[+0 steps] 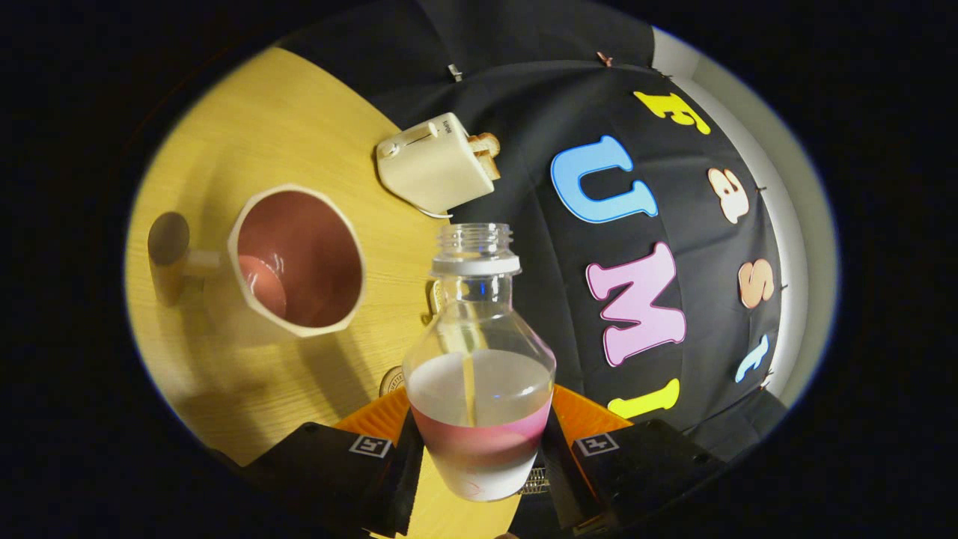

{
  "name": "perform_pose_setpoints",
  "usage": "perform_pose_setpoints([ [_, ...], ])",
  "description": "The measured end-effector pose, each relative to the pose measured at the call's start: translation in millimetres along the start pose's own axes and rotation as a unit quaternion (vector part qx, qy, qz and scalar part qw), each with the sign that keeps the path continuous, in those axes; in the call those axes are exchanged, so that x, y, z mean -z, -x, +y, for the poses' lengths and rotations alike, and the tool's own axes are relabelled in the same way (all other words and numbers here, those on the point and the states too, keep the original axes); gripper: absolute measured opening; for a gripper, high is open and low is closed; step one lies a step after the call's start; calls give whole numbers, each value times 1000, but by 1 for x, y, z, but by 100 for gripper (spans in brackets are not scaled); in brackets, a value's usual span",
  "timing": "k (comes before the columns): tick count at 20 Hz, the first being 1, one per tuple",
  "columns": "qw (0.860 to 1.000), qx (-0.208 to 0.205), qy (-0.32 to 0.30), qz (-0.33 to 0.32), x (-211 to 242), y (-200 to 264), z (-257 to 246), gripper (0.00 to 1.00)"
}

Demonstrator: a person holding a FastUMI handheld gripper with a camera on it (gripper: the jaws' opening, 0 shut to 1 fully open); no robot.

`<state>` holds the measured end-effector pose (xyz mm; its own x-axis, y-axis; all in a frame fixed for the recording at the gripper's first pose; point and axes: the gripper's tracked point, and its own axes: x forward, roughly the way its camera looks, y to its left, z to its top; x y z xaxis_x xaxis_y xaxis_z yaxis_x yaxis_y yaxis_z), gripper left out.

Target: Take the bottle from table, then pour the juice into the cup, finally place the bottle on the coaster

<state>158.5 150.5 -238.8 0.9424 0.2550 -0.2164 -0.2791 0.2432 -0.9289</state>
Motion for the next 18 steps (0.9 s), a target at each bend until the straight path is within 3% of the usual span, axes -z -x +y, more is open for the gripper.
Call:
perform_pose_setpoints([
  [18, 988, -4, 155, -16, -3, -11, 17, 73],
])
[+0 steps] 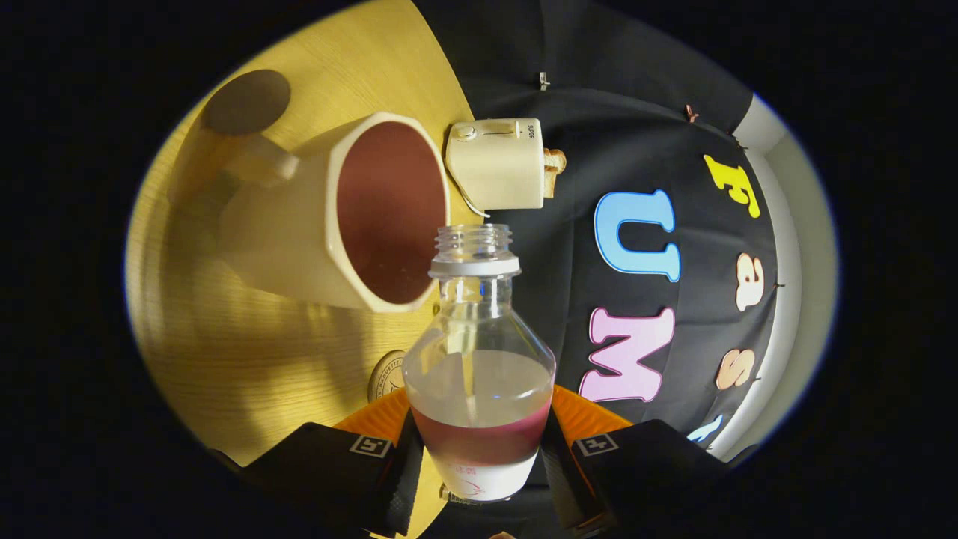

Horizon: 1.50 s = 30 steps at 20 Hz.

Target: Take the bottle from table, then pour the juice into the cup, finally place the bottle on the coaster

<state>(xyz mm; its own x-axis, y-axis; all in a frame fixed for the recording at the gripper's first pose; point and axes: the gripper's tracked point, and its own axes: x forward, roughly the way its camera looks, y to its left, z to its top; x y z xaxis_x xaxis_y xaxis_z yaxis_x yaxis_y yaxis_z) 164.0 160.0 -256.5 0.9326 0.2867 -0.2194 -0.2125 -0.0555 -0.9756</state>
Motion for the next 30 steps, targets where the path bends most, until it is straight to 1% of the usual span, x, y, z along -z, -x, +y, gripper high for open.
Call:
perform_pose_setpoints([
  [14, 995, 6, 92, -29, -10, -2, -9, 73],
  [20, 993, 8, 115, -33, -10, -5, -17, 73],
  [30, 982, 17, 178, -65, -21, -1, -29, 73],
])
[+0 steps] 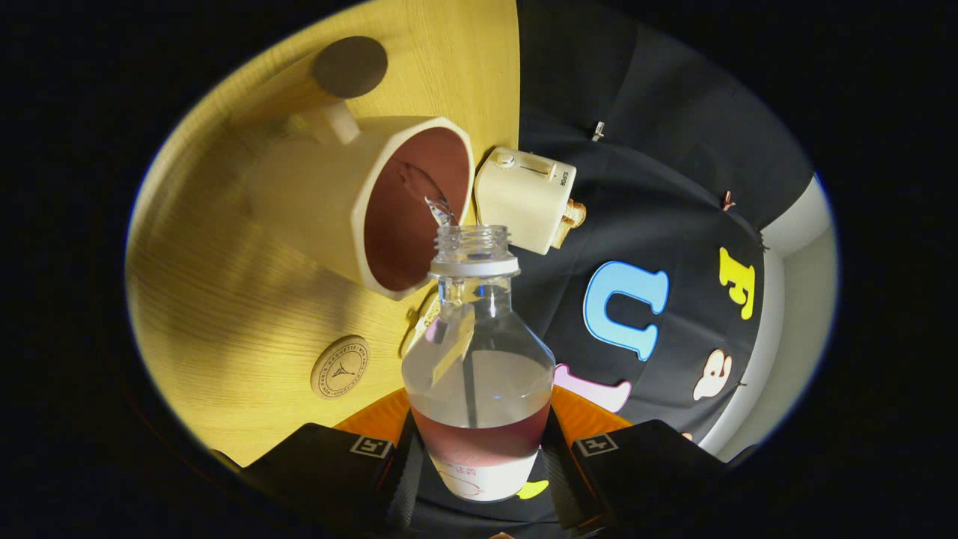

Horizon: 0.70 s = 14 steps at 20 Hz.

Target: Take the bottle from table, then pour the juice into the cup, finally place the bottle on the coaster

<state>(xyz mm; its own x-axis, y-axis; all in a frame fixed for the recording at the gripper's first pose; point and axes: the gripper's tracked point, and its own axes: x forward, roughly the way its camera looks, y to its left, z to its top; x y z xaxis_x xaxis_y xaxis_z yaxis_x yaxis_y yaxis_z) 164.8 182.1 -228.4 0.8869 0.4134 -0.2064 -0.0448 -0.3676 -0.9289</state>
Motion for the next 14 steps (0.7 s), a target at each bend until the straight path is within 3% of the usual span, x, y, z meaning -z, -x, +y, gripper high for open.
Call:
perform_pose_setpoints([
  [14, 997, -1, 68, -21, 5, -8, -4, 73],
])
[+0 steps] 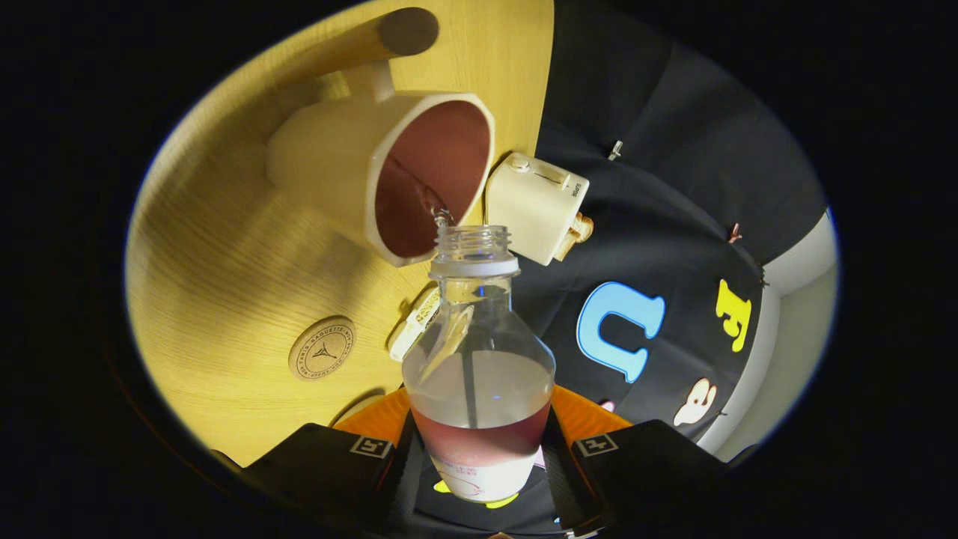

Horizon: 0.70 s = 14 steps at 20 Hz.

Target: Take the bottle from table, then pour the juice into the cup, finally place the bottle on the coaster

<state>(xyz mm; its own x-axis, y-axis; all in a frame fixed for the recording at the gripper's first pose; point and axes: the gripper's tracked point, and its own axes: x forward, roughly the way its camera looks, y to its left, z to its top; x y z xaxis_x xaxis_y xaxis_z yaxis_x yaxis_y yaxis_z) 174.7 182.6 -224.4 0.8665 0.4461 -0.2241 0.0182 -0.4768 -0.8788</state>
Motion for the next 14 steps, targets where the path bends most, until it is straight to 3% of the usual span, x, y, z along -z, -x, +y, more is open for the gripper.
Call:
perform_pose_setpoints([
  [14, 997, -4, 74, -28, -16, -5, -10, 73],
])
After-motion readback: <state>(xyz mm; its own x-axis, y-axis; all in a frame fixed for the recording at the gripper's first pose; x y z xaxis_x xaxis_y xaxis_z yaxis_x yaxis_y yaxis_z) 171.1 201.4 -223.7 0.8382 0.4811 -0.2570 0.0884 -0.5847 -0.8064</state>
